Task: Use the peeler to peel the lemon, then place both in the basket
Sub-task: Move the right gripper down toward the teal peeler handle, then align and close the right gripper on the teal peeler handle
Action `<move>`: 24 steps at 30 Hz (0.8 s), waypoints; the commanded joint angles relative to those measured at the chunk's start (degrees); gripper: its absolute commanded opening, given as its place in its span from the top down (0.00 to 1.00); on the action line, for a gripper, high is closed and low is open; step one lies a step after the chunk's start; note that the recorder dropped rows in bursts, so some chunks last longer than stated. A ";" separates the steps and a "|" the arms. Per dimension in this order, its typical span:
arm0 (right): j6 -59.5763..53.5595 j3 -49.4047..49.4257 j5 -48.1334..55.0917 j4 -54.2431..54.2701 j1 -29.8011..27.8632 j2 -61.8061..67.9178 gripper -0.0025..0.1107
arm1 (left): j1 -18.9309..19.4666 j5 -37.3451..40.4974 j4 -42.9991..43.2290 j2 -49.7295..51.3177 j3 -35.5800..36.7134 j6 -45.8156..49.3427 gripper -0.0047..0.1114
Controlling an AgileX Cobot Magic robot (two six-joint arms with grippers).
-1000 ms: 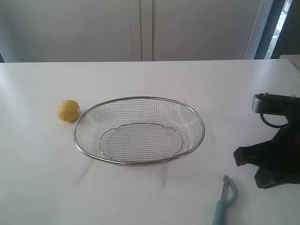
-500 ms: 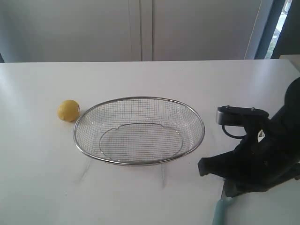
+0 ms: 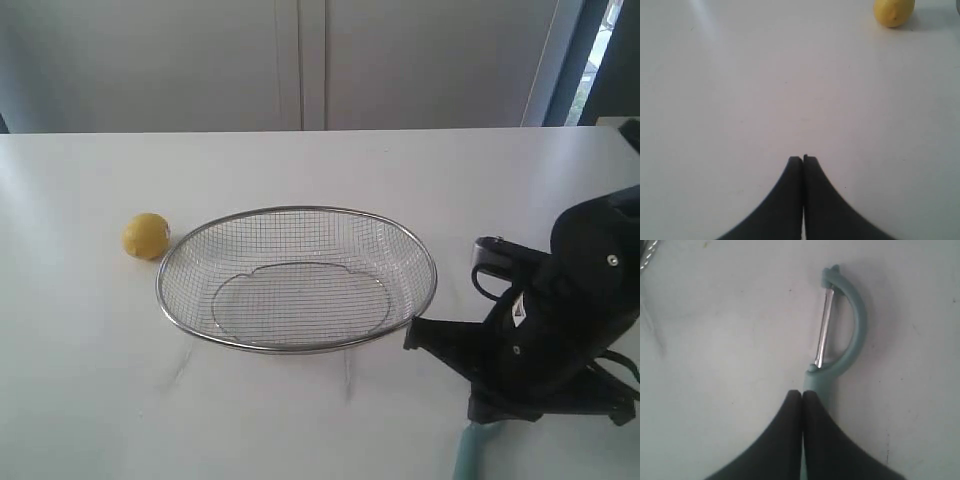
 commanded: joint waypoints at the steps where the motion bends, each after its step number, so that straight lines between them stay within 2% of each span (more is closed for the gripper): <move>1: 0.91 0.29 1.54 -1.22 0.11 1.74 0.96 | -0.45 0.18 -0.64 -0.25 0.54 0.08 0.96; 2: 0.91 0.29 1.40 -1.22 0.11 2.13 0.94 | -0.45 0.18 -0.64 -0.25 0.54 0.08 0.96; 5: 2.17 0.29 1.45 -1.22 0.11 2.98 0.78 | -0.45 0.18 -0.64 -0.25 0.54 0.08 0.96; 9: 2.17 0.29 1.45 -1.22 0.11 3.39 0.68 | -0.45 0.18 -0.64 -0.25 0.54 0.08 0.96; 24: 2.17 0.29 -0.94 -0.01 0.11 7.57 0.66 | -0.45 0.18 -0.64 -0.25 0.54 0.08 0.96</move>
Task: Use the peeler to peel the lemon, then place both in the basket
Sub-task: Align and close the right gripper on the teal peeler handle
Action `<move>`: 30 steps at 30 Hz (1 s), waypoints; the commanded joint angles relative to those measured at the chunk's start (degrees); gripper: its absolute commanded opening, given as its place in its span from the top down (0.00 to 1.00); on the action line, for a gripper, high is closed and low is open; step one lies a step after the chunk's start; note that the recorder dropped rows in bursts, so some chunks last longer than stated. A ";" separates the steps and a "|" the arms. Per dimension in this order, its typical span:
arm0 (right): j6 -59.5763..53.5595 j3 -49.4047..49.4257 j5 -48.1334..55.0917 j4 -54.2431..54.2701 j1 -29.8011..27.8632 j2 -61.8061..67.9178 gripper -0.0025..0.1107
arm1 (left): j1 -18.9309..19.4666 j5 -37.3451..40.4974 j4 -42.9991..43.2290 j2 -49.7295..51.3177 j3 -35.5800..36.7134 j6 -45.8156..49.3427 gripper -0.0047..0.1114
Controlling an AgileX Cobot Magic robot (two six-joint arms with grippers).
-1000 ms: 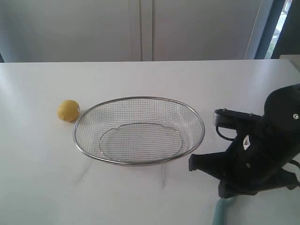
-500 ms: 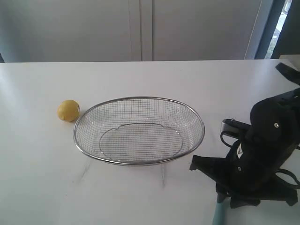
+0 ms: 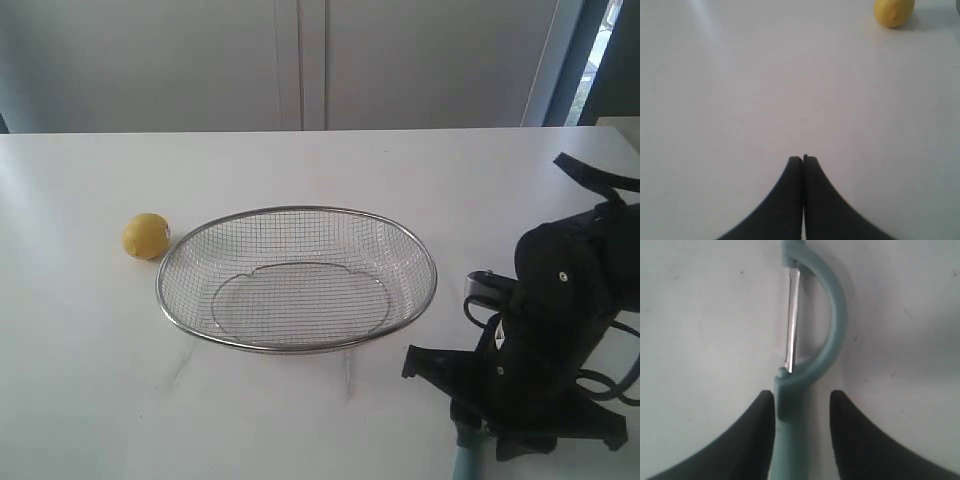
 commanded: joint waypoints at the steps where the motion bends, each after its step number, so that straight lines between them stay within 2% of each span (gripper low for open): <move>1: 0.16 0.29 -1.86 0.18 0.11 0.17 0.66 | -0.45 0.18 -0.64 -0.25 0.54 0.08 0.96; 30: 0.16 0.29 -1.09 0.93 0.11 0.17 0.66 | -0.45 0.18 -0.64 -0.25 0.54 0.08 0.96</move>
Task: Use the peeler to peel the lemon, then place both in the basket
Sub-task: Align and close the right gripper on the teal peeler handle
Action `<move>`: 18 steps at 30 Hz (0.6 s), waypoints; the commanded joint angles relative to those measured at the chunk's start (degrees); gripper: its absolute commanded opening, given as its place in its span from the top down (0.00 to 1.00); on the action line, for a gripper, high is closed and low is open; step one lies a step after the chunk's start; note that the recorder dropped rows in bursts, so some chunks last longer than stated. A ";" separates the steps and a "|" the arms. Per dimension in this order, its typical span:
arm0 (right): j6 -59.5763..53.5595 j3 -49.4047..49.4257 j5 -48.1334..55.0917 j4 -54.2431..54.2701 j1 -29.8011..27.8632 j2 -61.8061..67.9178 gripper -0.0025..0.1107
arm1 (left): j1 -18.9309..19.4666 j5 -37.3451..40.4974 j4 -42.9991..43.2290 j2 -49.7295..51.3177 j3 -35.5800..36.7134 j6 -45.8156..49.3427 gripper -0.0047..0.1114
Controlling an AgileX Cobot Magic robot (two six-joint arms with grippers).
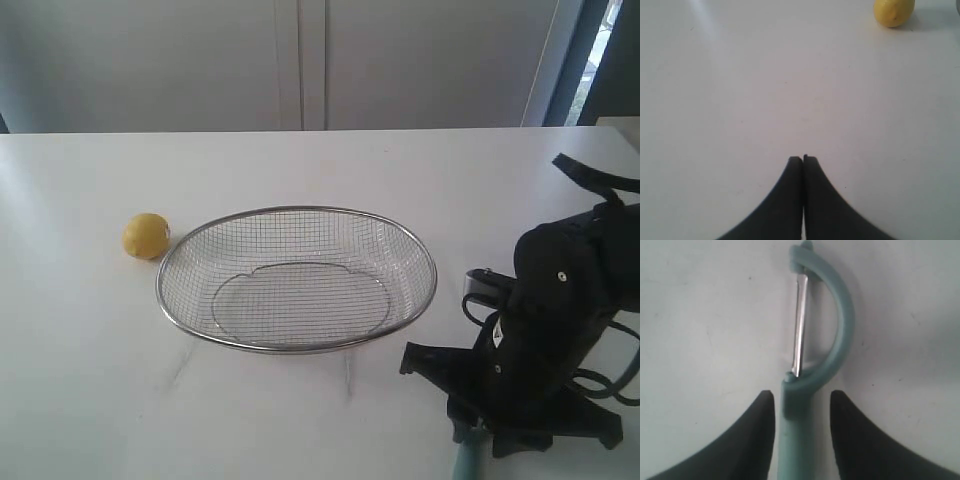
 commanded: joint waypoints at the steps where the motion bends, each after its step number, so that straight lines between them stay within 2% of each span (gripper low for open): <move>1: 0.16 0.29 0.06 1.44 0.11 0.03 0.66 | -0.45 0.18 -0.64 -0.25 0.54 0.08 0.96; 18: 0.16 2.03 -2.88 1.84 1.10 0.03 0.66 | -0.45 0.18 -0.64 -0.25 0.54 0.08 0.96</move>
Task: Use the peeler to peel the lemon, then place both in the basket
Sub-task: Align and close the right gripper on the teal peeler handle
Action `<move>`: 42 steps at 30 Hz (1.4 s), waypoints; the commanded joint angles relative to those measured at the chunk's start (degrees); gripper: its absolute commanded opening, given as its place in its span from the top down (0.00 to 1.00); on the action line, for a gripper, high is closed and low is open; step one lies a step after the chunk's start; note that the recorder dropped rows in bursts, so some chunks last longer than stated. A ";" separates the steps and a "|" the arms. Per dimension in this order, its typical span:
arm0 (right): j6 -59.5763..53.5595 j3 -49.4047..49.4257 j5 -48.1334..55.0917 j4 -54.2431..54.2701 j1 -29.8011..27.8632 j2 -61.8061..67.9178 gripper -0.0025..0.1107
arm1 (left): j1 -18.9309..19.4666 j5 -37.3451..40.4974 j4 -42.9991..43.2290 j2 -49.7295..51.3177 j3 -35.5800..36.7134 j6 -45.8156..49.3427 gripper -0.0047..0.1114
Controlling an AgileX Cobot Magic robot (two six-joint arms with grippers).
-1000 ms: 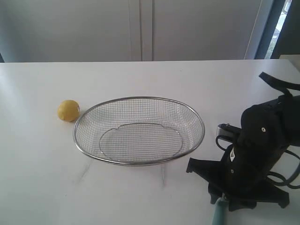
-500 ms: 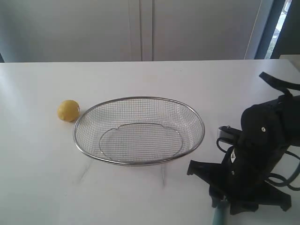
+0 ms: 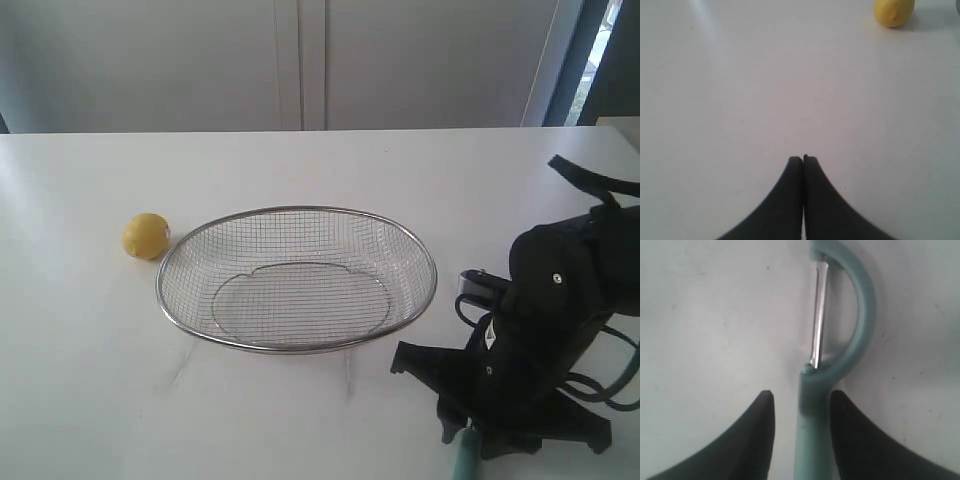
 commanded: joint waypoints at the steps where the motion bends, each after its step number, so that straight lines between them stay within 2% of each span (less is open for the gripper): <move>1: 0.16 2.22 -2.24 -0.39 0.05 0.03 0.66 | -0.45 0.18 -0.64 -0.25 0.54 0.08 0.96; 42: -0.11 2.79 -3.16 -0.29 0.15 2.95 0.67 | -0.45 0.18 -0.64 -0.25 0.54 0.08 0.96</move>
